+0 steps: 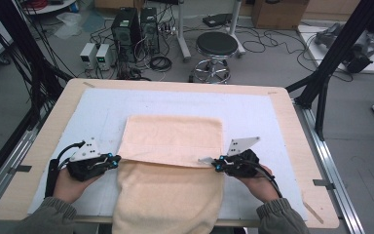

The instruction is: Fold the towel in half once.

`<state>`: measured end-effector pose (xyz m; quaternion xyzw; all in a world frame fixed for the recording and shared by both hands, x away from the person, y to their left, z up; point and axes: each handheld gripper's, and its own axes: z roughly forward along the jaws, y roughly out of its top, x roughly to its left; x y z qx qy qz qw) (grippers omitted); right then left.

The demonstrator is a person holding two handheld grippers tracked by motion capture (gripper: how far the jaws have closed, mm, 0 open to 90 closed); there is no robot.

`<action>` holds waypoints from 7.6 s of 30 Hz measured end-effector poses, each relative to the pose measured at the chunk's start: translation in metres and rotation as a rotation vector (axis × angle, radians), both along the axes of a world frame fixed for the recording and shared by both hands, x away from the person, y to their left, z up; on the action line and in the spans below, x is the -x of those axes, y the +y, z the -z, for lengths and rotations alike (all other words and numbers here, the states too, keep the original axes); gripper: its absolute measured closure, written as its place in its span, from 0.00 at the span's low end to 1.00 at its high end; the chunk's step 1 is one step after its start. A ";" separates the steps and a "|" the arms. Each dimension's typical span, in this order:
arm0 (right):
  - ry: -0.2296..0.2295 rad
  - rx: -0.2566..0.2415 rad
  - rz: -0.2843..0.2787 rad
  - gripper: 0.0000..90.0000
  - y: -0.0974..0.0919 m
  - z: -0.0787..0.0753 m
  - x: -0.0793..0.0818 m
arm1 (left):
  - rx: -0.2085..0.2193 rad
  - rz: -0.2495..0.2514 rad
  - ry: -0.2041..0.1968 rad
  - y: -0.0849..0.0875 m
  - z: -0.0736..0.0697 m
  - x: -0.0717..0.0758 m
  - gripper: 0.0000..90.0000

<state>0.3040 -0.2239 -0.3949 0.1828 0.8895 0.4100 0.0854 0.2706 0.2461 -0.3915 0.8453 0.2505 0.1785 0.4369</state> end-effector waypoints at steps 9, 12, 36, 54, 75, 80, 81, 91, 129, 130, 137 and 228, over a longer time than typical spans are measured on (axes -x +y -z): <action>0.013 -0.030 -0.132 0.93 -0.007 -0.026 0.075 | 0.023 0.106 -0.017 0.011 -0.018 0.076 0.98; 0.042 -0.063 -0.188 0.83 -0.009 -0.030 0.092 | 0.043 0.157 -0.005 0.015 -0.020 0.094 0.92; 0.002 -0.022 0.204 0.40 -0.010 0.010 -0.078 | 0.080 -0.249 0.102 0.003 0.018 -0.077 0.51; 0.120 0.007 0.218 0.46 -0.012 0.046 -0.118 | 0.047 -0.329 0.239 -0.012 0.048 -0.135 0.48; -0.039 0.041 0.272 0.91 0.010 -0.047 -0.168 | 0.025 -0.377 -0.020 -0.027 -0.061 -0.182 0.95; -0.036 0.020 0.327 0.66 0.007 -0.056 -0.179 | -0.017 -0.402 0.005 -0.029 -0.064 -0.189 0.74; 0.002 0.021 0.327 0.62 0.007 -0.052 -0.179 | -0.020 -0.397 0.019 -0.027 -0.060 -0.188 0.70; 0.028 0.028 0.247 0.45 0.014 -0.048 -0.151 | 0.032 -0.320 0.059 -0.010 -0.025 -0.150 0.62; -0.033 0.045 0.011 0.44 0.028 0.018 0.007 | 0.079 0.000 0.168 0.015 0.051 0.025 0.58; -0.030 0.049 0.007 0.44 0.029 0.019 0.008 | 0.077 0.016 0.181 0.013 0.053 0.026 0.59; -0.030 0.071 -0.028 0.44 0.037 0.024 0.010 | 0.063 0.087 0.237 0.000 0.053 0.020 0.78; -0.020 0.060 0.003 0.54 0.028 0.032 -0.007 | -0.053 -0.010 0.092 0.002 0.023 0.004 0.74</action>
